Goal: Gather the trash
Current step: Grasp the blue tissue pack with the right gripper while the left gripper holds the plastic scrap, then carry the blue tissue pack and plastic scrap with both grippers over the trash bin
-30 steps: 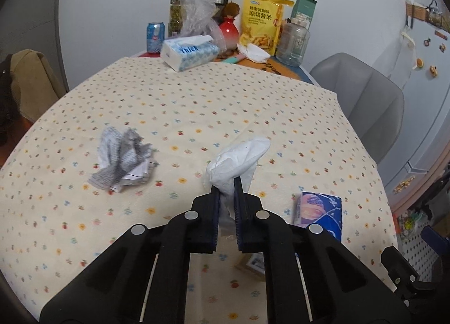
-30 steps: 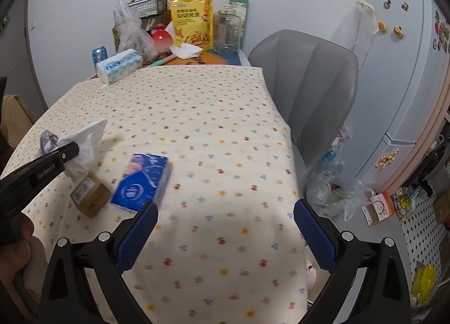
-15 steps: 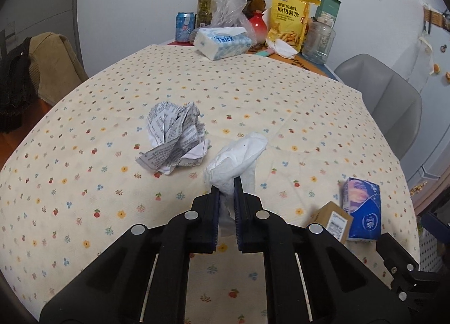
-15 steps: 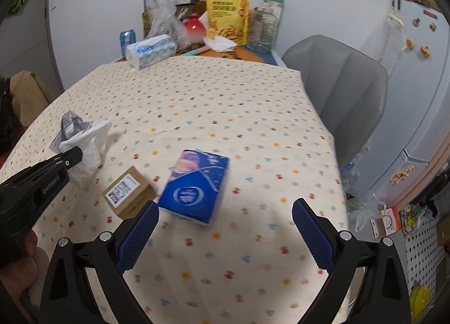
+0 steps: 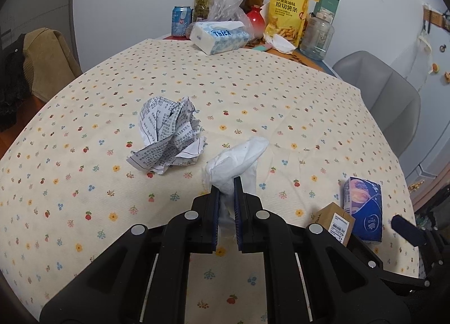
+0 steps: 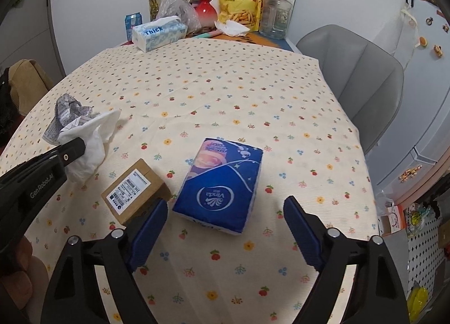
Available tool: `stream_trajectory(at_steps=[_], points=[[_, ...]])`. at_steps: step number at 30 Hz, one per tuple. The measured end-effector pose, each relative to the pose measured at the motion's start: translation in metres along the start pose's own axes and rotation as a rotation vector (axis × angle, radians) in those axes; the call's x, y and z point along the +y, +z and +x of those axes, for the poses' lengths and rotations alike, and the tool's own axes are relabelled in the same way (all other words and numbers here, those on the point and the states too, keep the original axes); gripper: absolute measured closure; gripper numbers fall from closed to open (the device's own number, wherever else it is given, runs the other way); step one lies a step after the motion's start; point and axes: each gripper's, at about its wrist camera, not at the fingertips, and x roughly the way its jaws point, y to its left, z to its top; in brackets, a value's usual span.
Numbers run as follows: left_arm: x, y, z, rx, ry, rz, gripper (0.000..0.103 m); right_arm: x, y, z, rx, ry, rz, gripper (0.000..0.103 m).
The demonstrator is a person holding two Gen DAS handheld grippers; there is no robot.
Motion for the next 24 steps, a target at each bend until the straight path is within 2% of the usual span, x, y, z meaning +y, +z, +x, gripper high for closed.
stream_trajectory(at_steps=[2, 3, 4, 7, 11, 24], points=[[-0.001, 0.000, 0.000, -0.001, 0.005, 0.007, 0.093, 0.001, -0.001, 0.005, 0.031, 0.033, 0.000, 0.050], [-0.002, 0.000, 0.000, -0.002, 0.009, 0.012, 0.093, 0.000, -0.001, 0.005, 0.038, 0.049, 0.004, 0.052], [-0.002, 0.000, 0.000, -0.003, 0.010, 0.014, 0.093, 0.000, -0.001, 0.003, 0.037, 0.057, 0.006, 0.061], [-0.003, 0.000, -0.002, -0.006, 0.009, 0.012, 0.093, 0.000, -0.002, -0.007, 0.023, 0.069, -0.006, 0.070], [-0.010, -0.003, -0.012, -0.016, 0.000, 0.024, 0.093, -0.010, -0.002, -0.019, 0.006, 0.066, 0.008, 0.073], [-0.064, -0.002, -0.057, -0.100, -0.023, 0.106, 0.093, -0.063, -0.011, -0.065, -0.063, 0.070, 0.102, 0.073]])
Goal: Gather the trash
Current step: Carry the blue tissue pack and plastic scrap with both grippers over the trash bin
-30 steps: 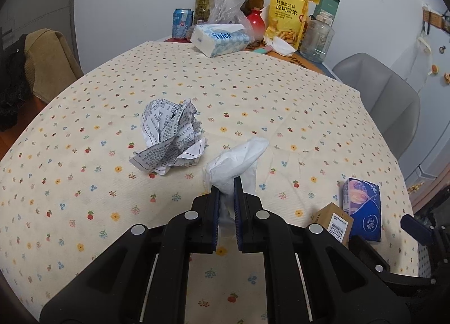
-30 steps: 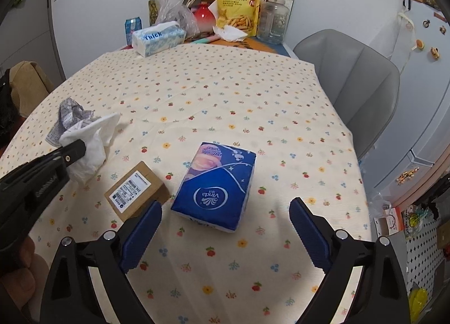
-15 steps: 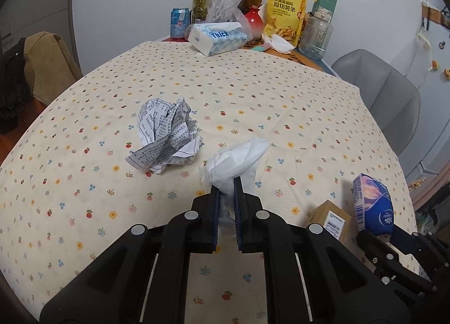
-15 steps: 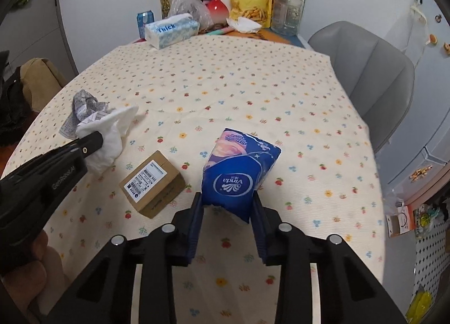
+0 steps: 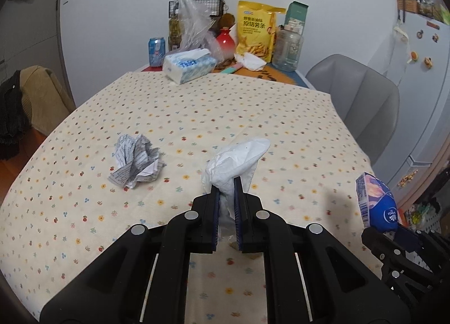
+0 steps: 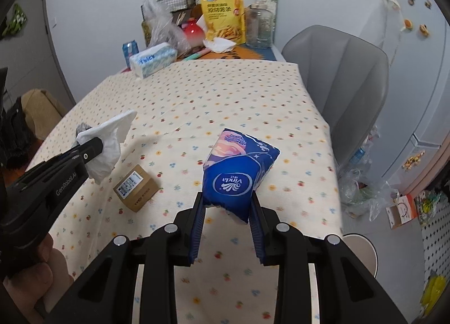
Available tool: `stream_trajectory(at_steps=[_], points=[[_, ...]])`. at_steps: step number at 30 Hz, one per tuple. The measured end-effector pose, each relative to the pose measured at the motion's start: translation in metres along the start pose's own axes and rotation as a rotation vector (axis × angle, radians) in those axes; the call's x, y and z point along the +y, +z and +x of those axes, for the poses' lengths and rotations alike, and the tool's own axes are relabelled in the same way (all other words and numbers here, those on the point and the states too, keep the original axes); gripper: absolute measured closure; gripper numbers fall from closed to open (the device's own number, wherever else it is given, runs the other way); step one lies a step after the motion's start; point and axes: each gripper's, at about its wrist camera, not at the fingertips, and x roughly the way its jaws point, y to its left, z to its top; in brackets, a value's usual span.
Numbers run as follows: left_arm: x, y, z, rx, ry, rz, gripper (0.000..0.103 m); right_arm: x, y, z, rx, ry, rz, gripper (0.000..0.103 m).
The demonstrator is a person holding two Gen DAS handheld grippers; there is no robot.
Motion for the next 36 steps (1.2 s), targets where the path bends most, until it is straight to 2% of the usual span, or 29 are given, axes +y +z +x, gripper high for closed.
stream_trajectory(at_steps=[10, 19, 36], points=[[-0.050, 0.001, -0.028, -0.034, -0.033, 0.074, 0.093, -0.038, -0.008, -0.041, -0.073, -0.041, 0.038, 0.073], [-0.097, -0.002, -0.049, -0.056, -0.070, 0.148, 0.093, -0.081, -0.018, -0.064, -0.102, -0.092, 0.106, 0.073], [-0.186, -0.020, -0.056, -0.040, -0.159, 0.276, 0.093, -0.166, -0.044, -0.088, -0.114, -0.167, 0.236, 0.072]])
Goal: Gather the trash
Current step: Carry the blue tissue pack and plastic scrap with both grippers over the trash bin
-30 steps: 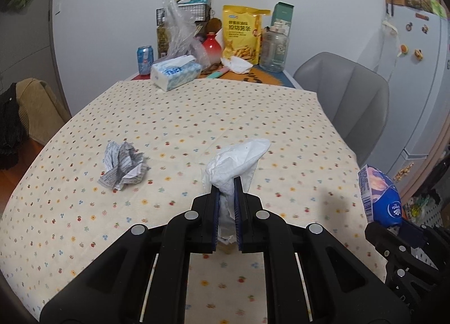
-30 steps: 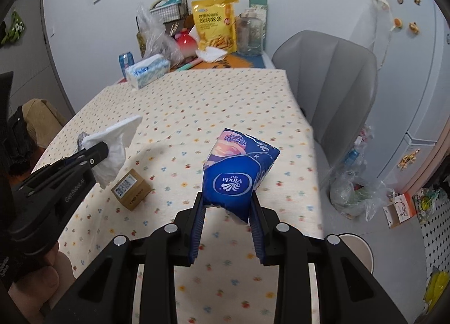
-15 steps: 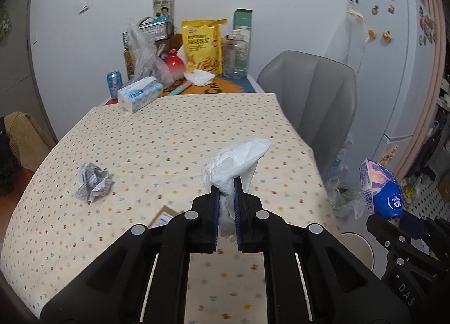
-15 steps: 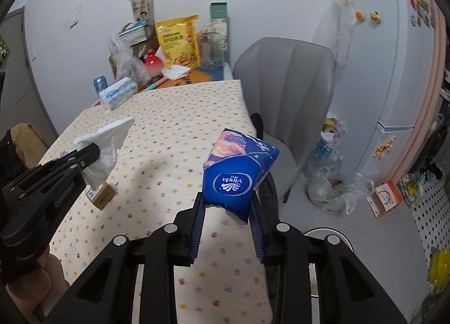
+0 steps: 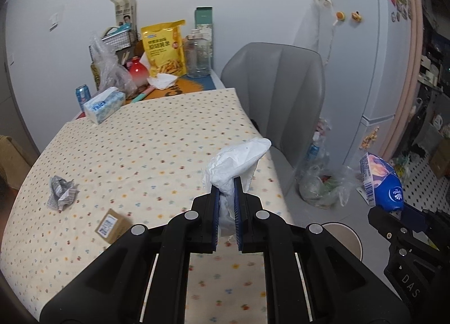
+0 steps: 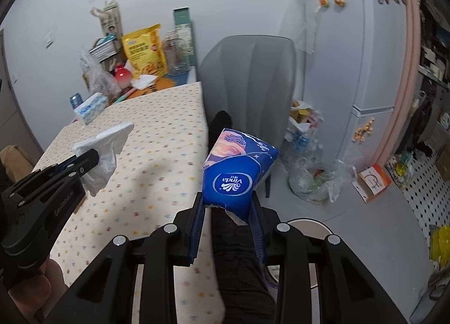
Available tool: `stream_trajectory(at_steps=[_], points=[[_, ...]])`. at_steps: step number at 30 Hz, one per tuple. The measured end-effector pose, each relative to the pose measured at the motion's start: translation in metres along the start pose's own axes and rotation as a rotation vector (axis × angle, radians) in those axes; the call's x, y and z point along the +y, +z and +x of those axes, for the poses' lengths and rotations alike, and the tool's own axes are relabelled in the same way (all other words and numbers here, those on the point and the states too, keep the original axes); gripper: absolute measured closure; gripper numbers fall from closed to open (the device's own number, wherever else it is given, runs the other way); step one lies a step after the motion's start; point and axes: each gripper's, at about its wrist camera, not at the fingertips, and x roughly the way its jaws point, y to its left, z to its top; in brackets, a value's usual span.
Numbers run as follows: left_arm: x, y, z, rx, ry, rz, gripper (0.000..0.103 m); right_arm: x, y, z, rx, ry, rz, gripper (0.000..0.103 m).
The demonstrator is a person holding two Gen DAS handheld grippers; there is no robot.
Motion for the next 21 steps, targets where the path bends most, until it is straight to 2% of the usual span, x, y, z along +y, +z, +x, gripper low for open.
stream_trajectory(at_steps=[11, 21], points=[[-0.075, -0.001, 0.024, 0.040, -0.079, 0.094, 0.093, -0.072, -0.008, 0.008, 0.026, -0.082, 0.103, 0.071], [-0.134, -0.010, 0.059, 0.103, -0.128, 0.168, 0.093, -0.131, -0.021, 0.037, 0.088, -0.151, 0.182, 0.071]])
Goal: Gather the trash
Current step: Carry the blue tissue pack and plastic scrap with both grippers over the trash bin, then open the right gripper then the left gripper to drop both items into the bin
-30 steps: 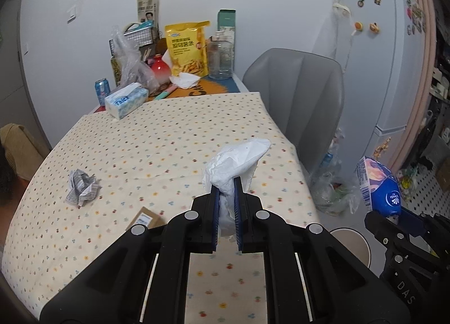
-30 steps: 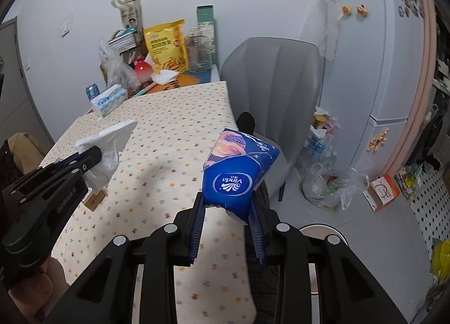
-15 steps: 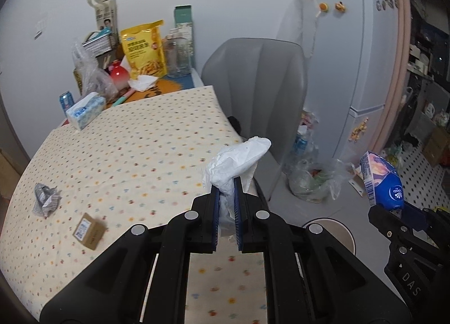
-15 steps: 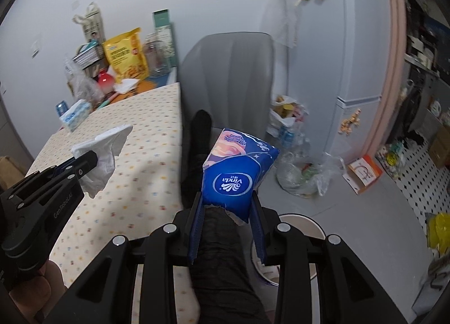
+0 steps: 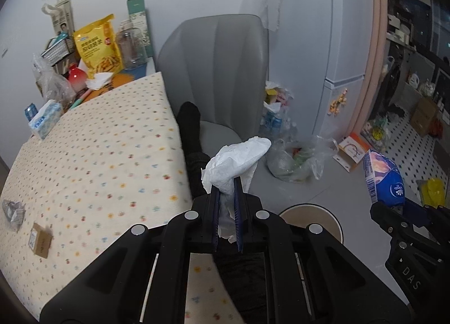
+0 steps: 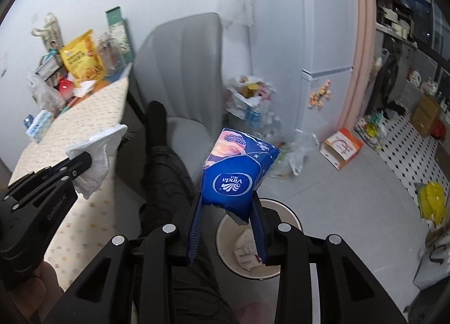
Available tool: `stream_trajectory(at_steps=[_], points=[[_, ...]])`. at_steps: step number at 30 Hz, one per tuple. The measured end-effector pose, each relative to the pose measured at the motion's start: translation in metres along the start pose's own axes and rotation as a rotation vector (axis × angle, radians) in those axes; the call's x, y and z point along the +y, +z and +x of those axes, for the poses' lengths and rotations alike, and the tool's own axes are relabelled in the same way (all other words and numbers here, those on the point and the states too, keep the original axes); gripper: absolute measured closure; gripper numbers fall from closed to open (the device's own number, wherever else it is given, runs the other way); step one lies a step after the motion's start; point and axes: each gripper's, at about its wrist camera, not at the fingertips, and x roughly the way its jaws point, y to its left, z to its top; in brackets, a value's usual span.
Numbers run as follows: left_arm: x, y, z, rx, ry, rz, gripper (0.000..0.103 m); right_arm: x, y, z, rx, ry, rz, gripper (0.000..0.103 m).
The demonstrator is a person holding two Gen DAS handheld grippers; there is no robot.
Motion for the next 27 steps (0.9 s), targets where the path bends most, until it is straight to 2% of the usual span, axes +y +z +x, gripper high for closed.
stream_trajectory(at_steps=[9, 12, 14, 22, 24, 26, 27], points=[[-0.034, 0.002, 0.039, 0.063, -0.027, 0.045, 0.093, -0.038, 0.000, 0.039, 0.056, -0.034, 0.052, 0.070], [-0.042, 0.004, 0.048, 0.076, -0.035, 0.058, 0.093, -0.046, -0.001, 0.047, 0.067, -0.040, 0.060, 0.062], [-0.050, 0.004, 0.053, 0.084, -0.039, 0.067, 0.093, -0.048, 0.000, 0.050, 0.064, -0.049, 0.061, 0.051], [-0.068, 0.002, 0.060, 0.106, -0.043, 0.100, 0.093, -0.070, -0.001, 0.053, 0.059, -0.064, 0.106, 0.044], [-0.075, 0.002, 0.061, 0.107, -0.048, 0.112, 0.093, -0.078, -0.003, 0.049, 0.055, -0.083, 0.122, 0.038], [-0.081, 0.004, 0.060, 0.106, -0.055, 0.122, 0.093, -0.085, -0.003, 0.045, 0.044, -0.113, 0.140, 0.027], [-0.085, 0.004, 0.059, 0.105, -0.059, 0.126, 0.093, -0.088, -0.004, 0.043, 0.039, -0.117, 0.148, 0.026]])
